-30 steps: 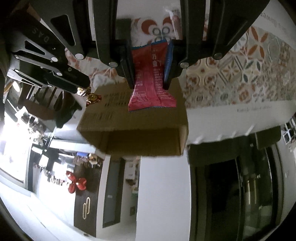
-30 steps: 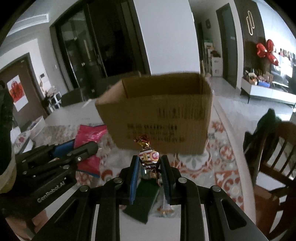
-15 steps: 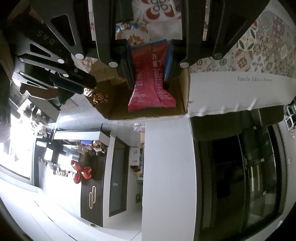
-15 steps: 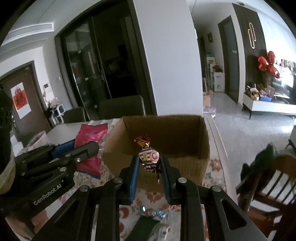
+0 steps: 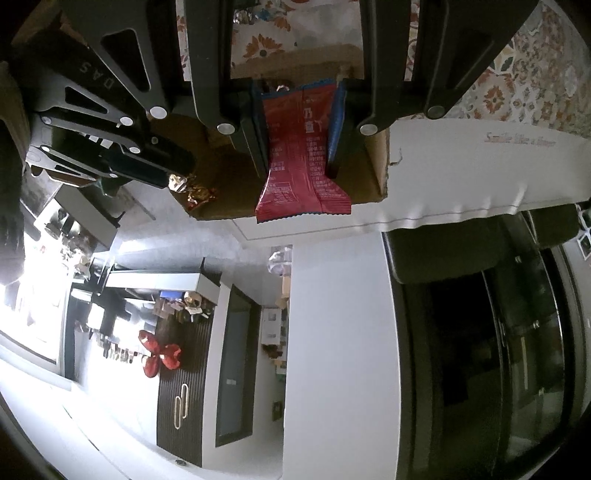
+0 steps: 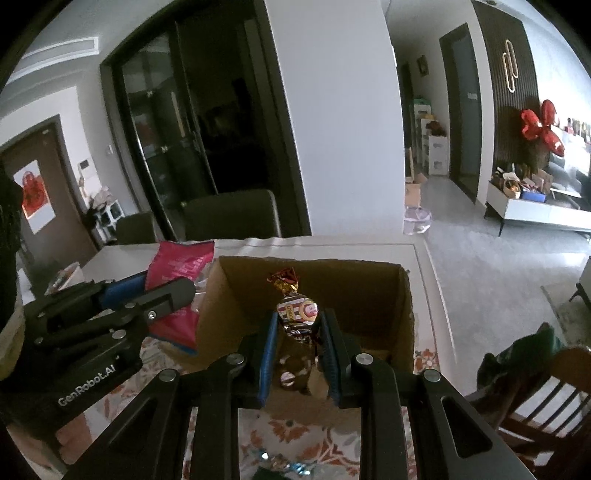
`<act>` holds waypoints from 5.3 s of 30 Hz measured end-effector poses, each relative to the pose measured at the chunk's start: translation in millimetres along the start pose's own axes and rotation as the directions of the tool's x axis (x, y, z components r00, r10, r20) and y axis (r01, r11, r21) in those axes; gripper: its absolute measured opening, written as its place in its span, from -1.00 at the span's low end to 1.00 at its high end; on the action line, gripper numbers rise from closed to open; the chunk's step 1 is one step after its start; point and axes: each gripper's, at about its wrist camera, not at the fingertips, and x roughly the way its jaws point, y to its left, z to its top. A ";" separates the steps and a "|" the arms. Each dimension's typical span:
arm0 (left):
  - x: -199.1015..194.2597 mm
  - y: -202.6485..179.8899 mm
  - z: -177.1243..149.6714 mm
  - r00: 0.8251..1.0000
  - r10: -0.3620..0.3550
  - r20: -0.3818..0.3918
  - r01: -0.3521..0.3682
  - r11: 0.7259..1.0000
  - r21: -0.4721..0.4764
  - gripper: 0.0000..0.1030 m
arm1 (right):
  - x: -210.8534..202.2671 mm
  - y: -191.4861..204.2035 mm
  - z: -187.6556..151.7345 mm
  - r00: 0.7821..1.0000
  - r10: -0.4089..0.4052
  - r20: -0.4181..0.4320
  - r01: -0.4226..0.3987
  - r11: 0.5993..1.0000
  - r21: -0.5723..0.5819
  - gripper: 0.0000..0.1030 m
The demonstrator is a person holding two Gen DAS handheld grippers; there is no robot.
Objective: Organize snacks
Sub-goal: 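Carry the pink packet and wrapped candy into the box and open both tools, then withdraw both open tools from the box back over the snacks, then close the left tool on the white stick packet while the right tool reaches the white-and-gold packet, then close the right tool on the small white-and-gold packet, then lift both held packets up toward the box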
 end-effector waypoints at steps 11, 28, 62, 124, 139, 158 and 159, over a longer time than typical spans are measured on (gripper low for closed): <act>7.0 4.5 -3.2 0.996 0.090 -0.008 -0.090 0.996 0.001 0.37 | 16.4 -9.9 -2.8 0.997 -0.071 -0.022 0.072 0.997 0.019 0.06; -63.9 6.8 -44.6 0.978 0.198 0.072 -0.200 0.980 0.017 0.82 | -36.1 16.7 -44.5 0.996 -0.085 0.038 0.085 0.996 0.002 0.06; -91.1 14.9 -172.4 0.968 0.242 -0.063 -0.244 0.969 -0.030 0.79 | -50.1 40.6 -159.5 0.993 -0.092 -0.079 0.095 0.995 0.035 0.06; 0.2 30.6 -230.5 0.944 0.084 -0.320 -0.133 0.982 -0.135 -0.61 | 17.0 29.9 -211.4 0.951 -0.156 -0.267 0.164 0.986 0.007 -0.61; -42.6 17.1 -207.4 0.971 0.048 -0.233 -0.083 0.987 -0.141 -0.61 | -13.9 34.3 -196.1 0.973 -0.128 -0.193 0.135 0.991 0.024 -0.61; -86.7 4.4 -149.5 0.998 0.029 -0.056 -0.035 0.994 -0.104 -0.61 | -59.9 39.4 -147.3 0.997 -0.079 -0.026 0.079 0.996 0.032 -0.61; -87.8 4.2 -145.3 0.999 0.027 -0.047 -0.032 0.994 -0.102 -0.61 | -60.8 39.4 -144.7 0.997 -0.077 -0.020 0.077 0.996 0.033 -0.61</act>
